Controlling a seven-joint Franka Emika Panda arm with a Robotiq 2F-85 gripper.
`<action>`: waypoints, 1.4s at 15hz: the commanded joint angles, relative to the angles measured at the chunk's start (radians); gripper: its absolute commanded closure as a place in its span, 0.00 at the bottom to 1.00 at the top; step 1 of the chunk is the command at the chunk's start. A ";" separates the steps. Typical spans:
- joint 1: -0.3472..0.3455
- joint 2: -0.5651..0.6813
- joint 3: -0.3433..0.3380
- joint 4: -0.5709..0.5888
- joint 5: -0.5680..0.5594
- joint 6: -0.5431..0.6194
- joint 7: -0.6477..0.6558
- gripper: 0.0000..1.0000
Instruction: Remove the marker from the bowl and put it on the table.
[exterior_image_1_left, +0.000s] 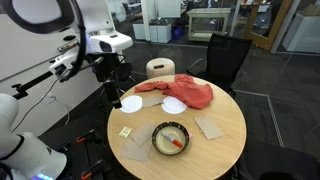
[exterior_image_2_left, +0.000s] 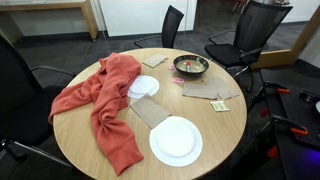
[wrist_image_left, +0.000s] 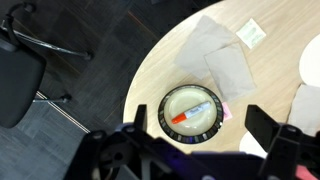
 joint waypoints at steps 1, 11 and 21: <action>-0.023 0.103 0.023 -0.013 0.049 0.147 0.157 0.00; -0.017 0.455 0.058 -0.026 0.083 0.577 0.558 0.00; 0.027 0.666 0.003 0.022 0.140 0.756 0.640 0.00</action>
